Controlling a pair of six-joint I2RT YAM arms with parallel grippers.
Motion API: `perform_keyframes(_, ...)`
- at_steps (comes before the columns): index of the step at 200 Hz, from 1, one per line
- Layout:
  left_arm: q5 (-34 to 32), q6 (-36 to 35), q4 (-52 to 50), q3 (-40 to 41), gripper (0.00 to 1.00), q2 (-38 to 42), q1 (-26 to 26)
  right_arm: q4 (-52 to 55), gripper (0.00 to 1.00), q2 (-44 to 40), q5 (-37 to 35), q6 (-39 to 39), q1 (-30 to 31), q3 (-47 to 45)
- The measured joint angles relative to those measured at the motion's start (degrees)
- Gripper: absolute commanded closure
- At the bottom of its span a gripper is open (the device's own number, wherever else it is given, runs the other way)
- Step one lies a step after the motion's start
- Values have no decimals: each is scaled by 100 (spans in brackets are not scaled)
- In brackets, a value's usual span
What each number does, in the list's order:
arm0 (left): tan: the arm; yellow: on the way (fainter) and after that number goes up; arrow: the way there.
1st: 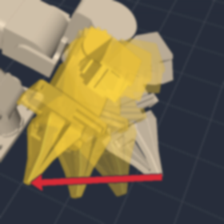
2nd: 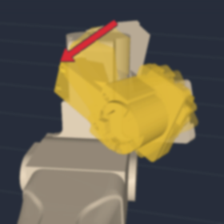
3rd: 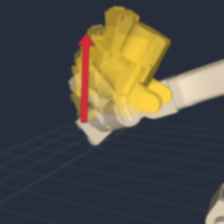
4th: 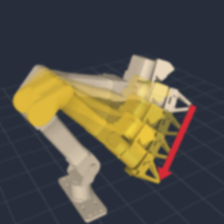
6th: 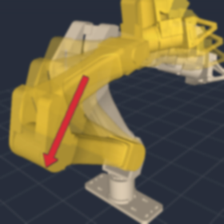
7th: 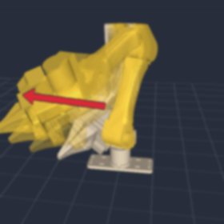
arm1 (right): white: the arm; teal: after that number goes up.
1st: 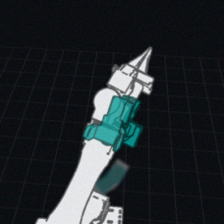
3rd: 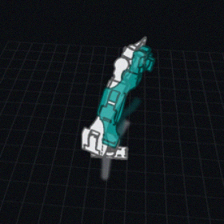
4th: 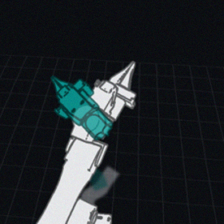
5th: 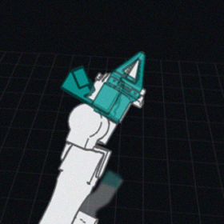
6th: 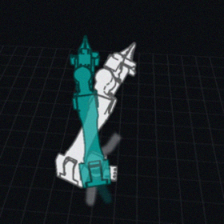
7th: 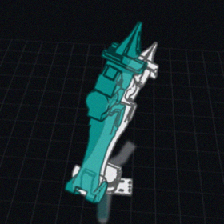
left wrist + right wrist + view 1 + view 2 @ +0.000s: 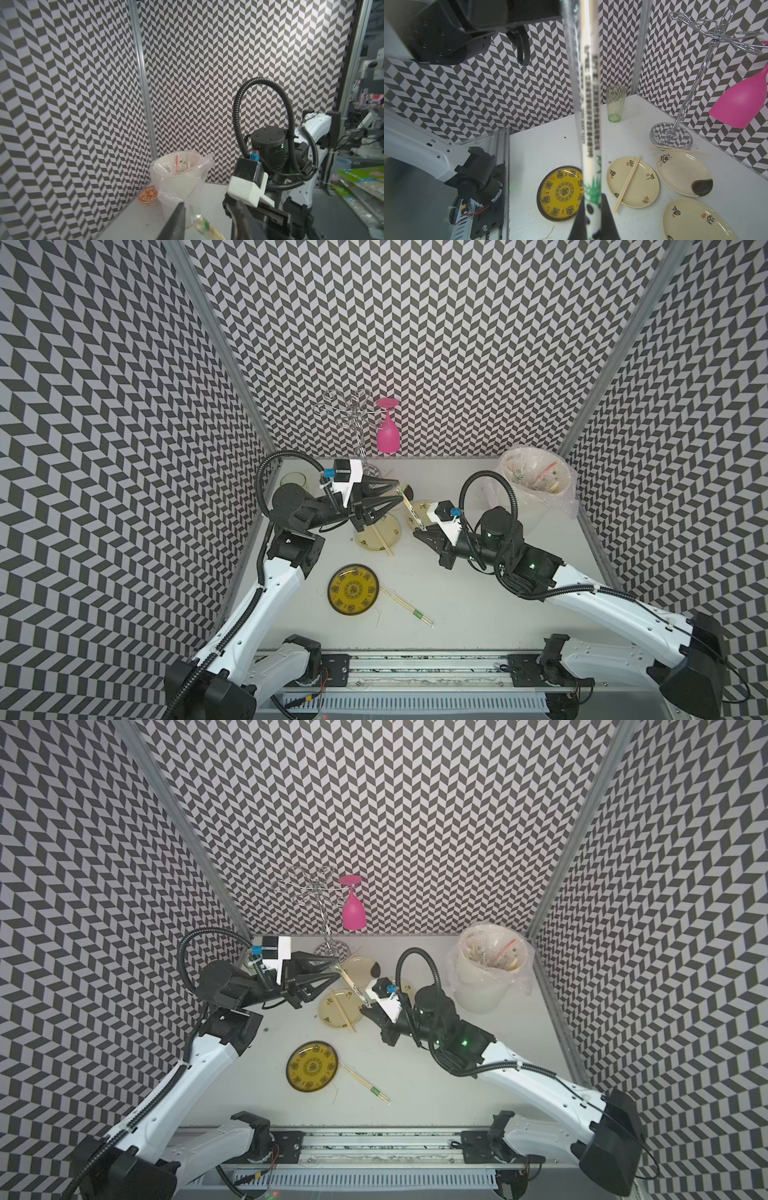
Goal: Remove the packaging of disposable chopsticks
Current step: Remove the packet bag from the disposable chopsticks.
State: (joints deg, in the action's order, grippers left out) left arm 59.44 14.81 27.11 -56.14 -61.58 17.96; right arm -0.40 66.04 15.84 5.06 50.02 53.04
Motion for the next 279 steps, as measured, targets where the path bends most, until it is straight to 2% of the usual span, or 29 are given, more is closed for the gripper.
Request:
perform_keyframes(9, 7, 35, -15, -15, 81, -4, 0, 26, 100, 2, -9, 15, 24, 4)
perform_keyframes(33, -13, -7, -55, -35, 100, -9, 0, 59, 100, 4, -83, 74, 90, 4)
perform_keyframes(75, -9, 7, -90, -57, 100, -33, -4, 96, 100, 4, -227, 81, 122, 11)
perform_keyframes(93, -197, -17, -101, -55, 100, -22, 4, 240, 100, 33, -236, -52, 125, 144)
perform_keyframes(114, -861, -232, -199, -50, 100, 55, 133, 562, 100, 186, -181, -435, 136, 538)
perform_keyframes(161, -2979, -1405, -533, -66, 100, 210, 776, 1491, 100, 748, 278, -1923, 173, 1670)
perform_keyframes(192, -3836, -1941, -614, -87, 100, 192, 1102, 1805, 100, 1067, 560, -2704, 136, 2205)
perform_keyframes(235, -4343, -2280, -756, -138, 100, 59, 1351, 1786, 100, 1193, 1150, -3178, -186, 2260)
perform_keyframes(279, -4417, -2175, -988, -402, 100, -173, 1384, 1784, 100, 1196, 1141, -3237, -308, 2260)
